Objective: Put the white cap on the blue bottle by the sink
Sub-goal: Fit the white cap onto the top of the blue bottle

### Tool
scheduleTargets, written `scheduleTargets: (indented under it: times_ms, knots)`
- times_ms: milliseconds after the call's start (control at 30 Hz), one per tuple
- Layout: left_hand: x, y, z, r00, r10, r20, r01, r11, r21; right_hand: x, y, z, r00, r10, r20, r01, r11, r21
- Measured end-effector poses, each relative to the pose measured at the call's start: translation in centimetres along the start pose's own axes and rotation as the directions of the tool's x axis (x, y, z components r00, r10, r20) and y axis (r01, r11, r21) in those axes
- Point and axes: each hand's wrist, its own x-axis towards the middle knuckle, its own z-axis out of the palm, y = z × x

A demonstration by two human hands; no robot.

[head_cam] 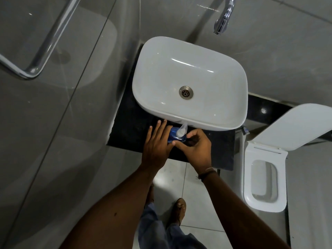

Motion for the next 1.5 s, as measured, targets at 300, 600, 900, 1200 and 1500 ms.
scheduleTargets:
  times_ms: [300,600,900,1200,1500]
  knots:
    - [0.1,-0.5,0.5,1.0,0.005,0.009,-0.005,1.0,0.006,0.2,0.4,-0.2,0.999,-0.044,0.022,0.044,0.999,-0.012]
    - [0.1,-0.4,0.4,1.0,0.004,0.004,-0.004,1.0,0.018,0.8,0.9,-0.5,0.993,-0.073,0.089,0.074,0.997,0.0]
    - [0.1,-0.3,0.5,0.999,0.007,-0.041,-0.006,1.0,0.012,1.5,-0.1,0.2,0.999,-0.035,-0.022,0.033,0.997,-0.07]
    - [0.2,-0.2,-0.2,1.0,-0.007,0.01,0.008,0.999,-0.031,-1.9,0.2,0.7,0.985,0.059,-0.164,-0.058,0.998,0.01]
    - [0.3,-0.1,0.0,1.0,-0.026,0.01,0.026,1.0,-0.002,-0.3,-1.9,-0.9,0.976,-0.219,-0.013,0.216,0.969,-0.122]
